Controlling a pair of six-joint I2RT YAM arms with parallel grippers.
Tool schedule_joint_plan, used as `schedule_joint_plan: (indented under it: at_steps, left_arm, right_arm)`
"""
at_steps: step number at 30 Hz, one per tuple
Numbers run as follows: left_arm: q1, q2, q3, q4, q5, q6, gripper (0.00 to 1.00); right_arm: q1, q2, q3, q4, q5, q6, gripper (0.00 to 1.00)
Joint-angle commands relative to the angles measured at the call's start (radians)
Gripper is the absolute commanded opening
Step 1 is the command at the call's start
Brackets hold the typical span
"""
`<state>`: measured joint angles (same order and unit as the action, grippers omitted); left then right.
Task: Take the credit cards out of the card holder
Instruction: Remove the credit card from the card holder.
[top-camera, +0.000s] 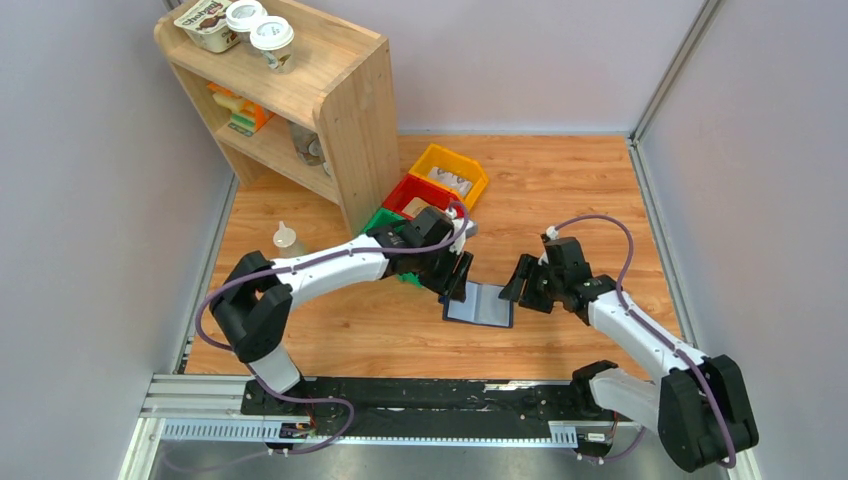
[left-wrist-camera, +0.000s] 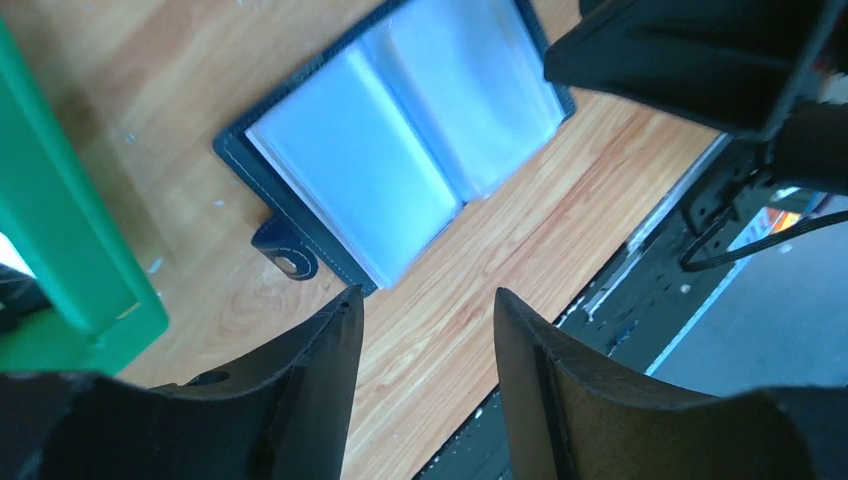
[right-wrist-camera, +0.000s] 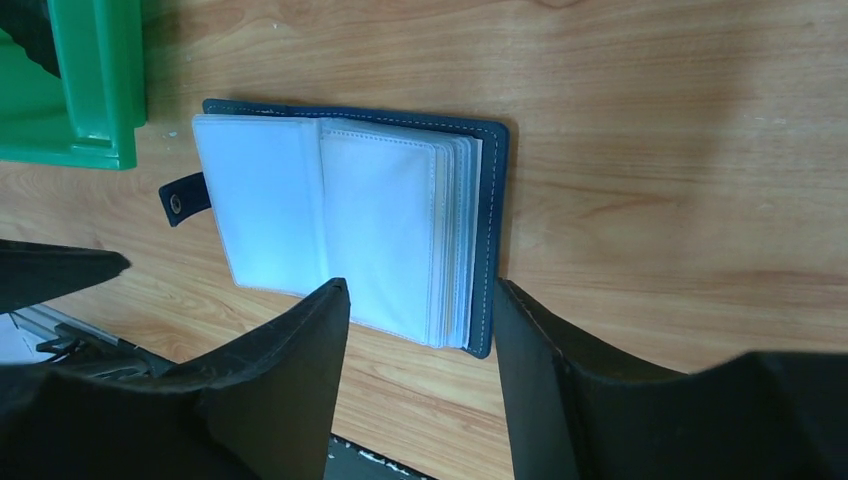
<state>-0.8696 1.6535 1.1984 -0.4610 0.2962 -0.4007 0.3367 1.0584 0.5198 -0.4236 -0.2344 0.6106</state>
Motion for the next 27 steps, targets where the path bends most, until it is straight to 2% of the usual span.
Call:
schedule_joint_plan:
  at_steps: [1,5,15,22,27]
  left_arm:
    - [-0.017,0.032,-0.055,0.114,-0.020,-0.056,0.57]
    - [-0.037,0.094,-0.083,0.159,-0.048,-0.082,0.50]
    - [-0.077,0.199,-0.109,0.225,-0.074,-0.161,0.40]
    - [-0.089,0.210,-0.145,0.277,-0.043,-0.210,0.38]
    - [-0.091,0.209,-0.157,0.309,-0.022,-0.234,0.37]
  right_arm:
    - [0.018,0.040,-0.009,0.081,-0.028,0.031,0.56]
    - [0.030,0.063,-0.012,0.104,-0.029,0.043,0.52]
    - [0.038,0.086,-0.044,0.141,-0.048,0.046,0.43]
    - [0.039,0.112,-0.067,0.146,-0.042,0.040,0.42]
    - [0.044,0.130,-0.061,0.181,-0.103,0.044,0.42]
